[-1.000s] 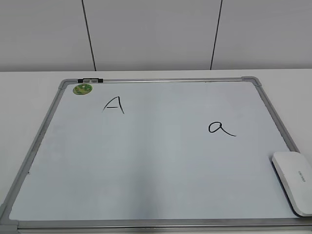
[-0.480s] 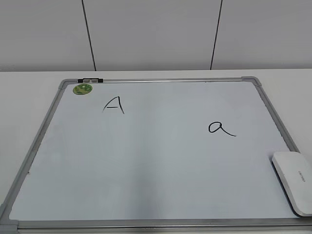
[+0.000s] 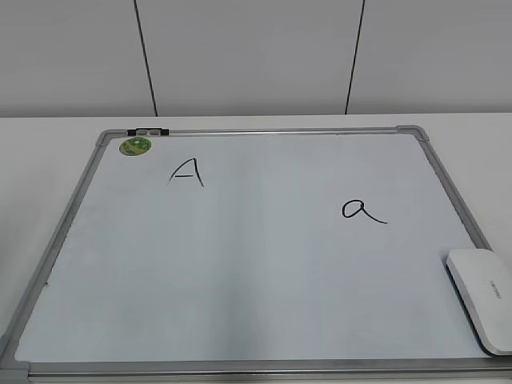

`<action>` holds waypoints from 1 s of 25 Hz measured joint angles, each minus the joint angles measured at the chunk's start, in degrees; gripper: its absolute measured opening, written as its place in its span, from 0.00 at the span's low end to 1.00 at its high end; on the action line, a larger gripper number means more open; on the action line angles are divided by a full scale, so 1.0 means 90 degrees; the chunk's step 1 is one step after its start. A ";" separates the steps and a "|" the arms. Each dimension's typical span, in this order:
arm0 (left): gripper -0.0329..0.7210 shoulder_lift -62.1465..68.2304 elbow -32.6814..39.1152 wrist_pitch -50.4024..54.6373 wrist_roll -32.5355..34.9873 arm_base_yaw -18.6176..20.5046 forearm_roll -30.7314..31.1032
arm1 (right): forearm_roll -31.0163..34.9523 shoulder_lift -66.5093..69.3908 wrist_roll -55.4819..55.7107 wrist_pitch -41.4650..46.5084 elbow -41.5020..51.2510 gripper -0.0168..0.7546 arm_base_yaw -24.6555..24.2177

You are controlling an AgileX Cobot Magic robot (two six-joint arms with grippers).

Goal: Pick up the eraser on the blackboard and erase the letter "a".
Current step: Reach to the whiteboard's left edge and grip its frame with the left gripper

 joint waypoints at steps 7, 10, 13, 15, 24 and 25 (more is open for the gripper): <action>0.66 0.1956 -0.0681 -0.0309 0.0000 0.0000 -0.0003 | 0.0000 0.0000 0.0000 0.0000 0.0000 0.76 0.0000; 0.66 0.2759 -0.1170 -0.0220 0.0000 0.0000 -0.0003 | 0.0000 0.0000 0.0000 0.0000 0.0000 0.76 0.0000; 0.66 0.3483 -0.1671 -0.0036 0.0000 0.0000 -0.0014 | 0.0000 0.0000 0.0000 0.0000 0.0000 0.76 0.0000; 0.66 0.3968 -0.1968 0.0104 0.0000 0.0000 -0.0014 | 0.0000 0.0000 0.0000 0.0000 0.0000 0.76 0.0000; 0.66 0.5981 -0.3309 0.0980 0.0244 0.0000 -0.0014 | 0.0000 0.0000 0.0000 0.0000 0.0000 0.76 0.0000; 0.66 0.6207 -0.3451 0.1107 0.0270 0.0000 -0.0014 | 0.0000 0.0000 0.0000 0.0000 0.0000 0.76 0.0000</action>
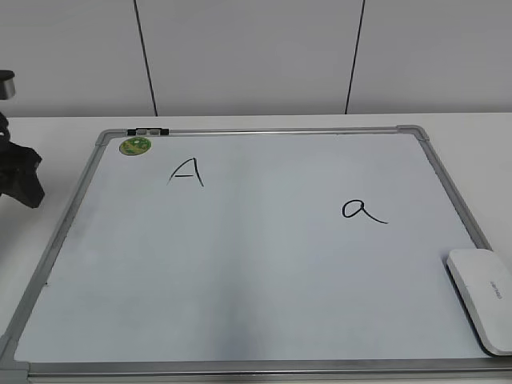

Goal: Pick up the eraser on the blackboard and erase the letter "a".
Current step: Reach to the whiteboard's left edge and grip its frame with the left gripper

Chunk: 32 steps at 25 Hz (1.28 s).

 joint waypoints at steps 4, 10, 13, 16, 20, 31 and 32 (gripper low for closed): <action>0.66 0.0792 -0.0660 0.0435 0.0154 0.0000 -0.0025 | 0.0000 0.0000 0.0000 0.0000 0.0000 0.76 0.0000; 0.66 0.1591 -0.1435 0.0837 0.0622 0.0122 -0.0426 | 0.0000 0.0000 0.0000 0.0000 0.0000 0.76 0.0000; 0.66 0.1911 -0.1676 0.0931 0.0897 0.0296 -0.0699 | 0.0000 0.0000 0.0000 0.0000 0.0000 0.76 0.0000; 0.66 0.2192 -0.1846 0.0984 0.1124 0.0455 -0.0991 | 0.0000 0.0000 0.0000 0.0000 0.0000 0.76 0.0000; 0.65 0.2464 -0.1949 0.0998 0.1202 0.0520 -0.1120 | 0.0000 0.0000 0.0000 0.0000 0.0000 0.76 0.0000; 0.47 0.2923 -0.1974 0.0958 0.1240 0.0656 -0.1601 | 0.0000 0.0000 0.0000 0.0000 0.0000 0.76 0.0000; 0.47 0.2934 -0.1974 0.0958 0.1254 0.0684 -0.1633 | 0.0000 0.0000 0.0000 0.0000 0.0000 0.76 0.0000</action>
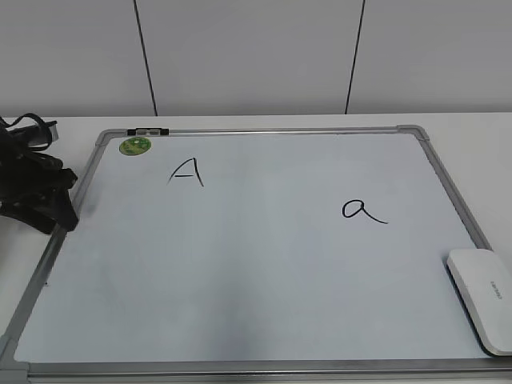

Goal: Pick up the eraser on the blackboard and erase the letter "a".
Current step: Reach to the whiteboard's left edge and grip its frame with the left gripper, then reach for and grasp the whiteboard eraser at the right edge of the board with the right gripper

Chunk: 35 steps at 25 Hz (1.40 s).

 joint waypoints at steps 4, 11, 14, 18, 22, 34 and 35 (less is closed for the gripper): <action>0.46 0.0000 0.0000 0.0000 0.0064 0.0065 -0.0068 | 0.0000 0.0000 0.0000 0.0000 0.0000 0.76 0.0000; 0.36 0.0000 0.0000 0.0000 0.0133 0.0094 -0.0231 | 0.0000 0.0000 0.0000 0.0000 0.0000 0.76 0.0000; 0.33 0.0000 0.0000 0.0000 0.0133 0.0094 -0.0246 | 0.0000 0.0000 0.0000 0.0000 0.0000 0.76 0.0000; 0.25 0.0000 0.0000 0.0000 0.0137 0.0094 -0.0246 | 0.0000 0.0000 0.0000 0.0000 0.0000 0.76 0.0000; 0.17 0.0000 0.0000 0.0000 0.0137 0.0094 -0.0249 | 0.0000 0.0000 0.0000 0.0000 0.0000 0.76 0.0000; 0.09 0.0000 0.0000 0.0011 0.0116 0.0099 -0.0306 | 0.0127 0.0000 0.0000 0.0000 0.0000 0.76 0.0000; 0.09 0.0000 0.0000 0.0011 0.0116 0.0099 -0.0306 | 0.0230 0.0000 0.0000 0.0000 0.0000 0.76 0.0000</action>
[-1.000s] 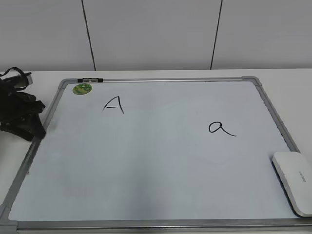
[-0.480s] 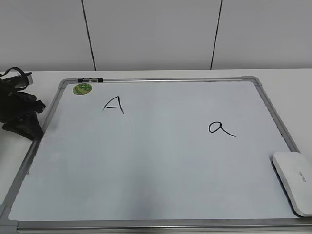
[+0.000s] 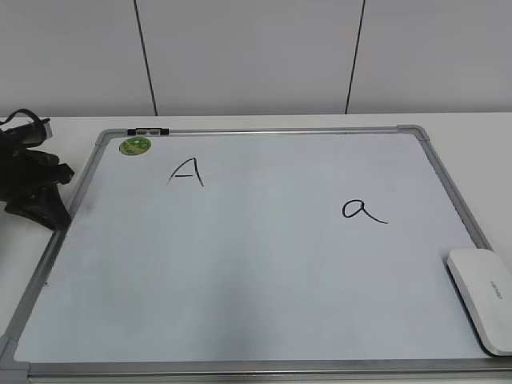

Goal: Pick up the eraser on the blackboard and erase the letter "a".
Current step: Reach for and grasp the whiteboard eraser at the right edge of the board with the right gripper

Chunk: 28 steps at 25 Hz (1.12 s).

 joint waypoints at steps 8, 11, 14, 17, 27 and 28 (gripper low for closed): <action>0.09 0.0000 0.0000 0.0000 -0.0006 0.0000 0.0000 | 0.0312 0.0714 -0.0223 -0.0563 -0.0463 0.76 0.0000; 0.09 0.0000 0.0000 0.0000 -0.0006 0.0000 0.0000 | 0.0325 0.1454 -0.0400 -0.0689 -0.0655 0.76 0.0000; 0.09 0.0000 0.0000 0.0010 -0.0006 0.0000 0.0000 | 0.0325 0.2496 -0.0439 -0.0689 -0.0790 0.76 0.0000; 0.09 0.0000 0.0000 0.0023 -0.0006 0.0000 0.0000 | 0.0325 0.3469 -0.0454 -0.0689 -0.0835 0.76 0.0000; 0.09 0.0000 0.0000 0.0023 -0.0015 0.0000 0.0000 | 0.0304 0.6491 -0.0454 -0.0737 -0.1399 0.80 0.0000; 0.09 0.0000 0.0000 0.0023 -0.0015 0.0000 0.0000 | 0.0278 0.6758 -0.0454 -0.0786 -0.1492 0.79 0.0000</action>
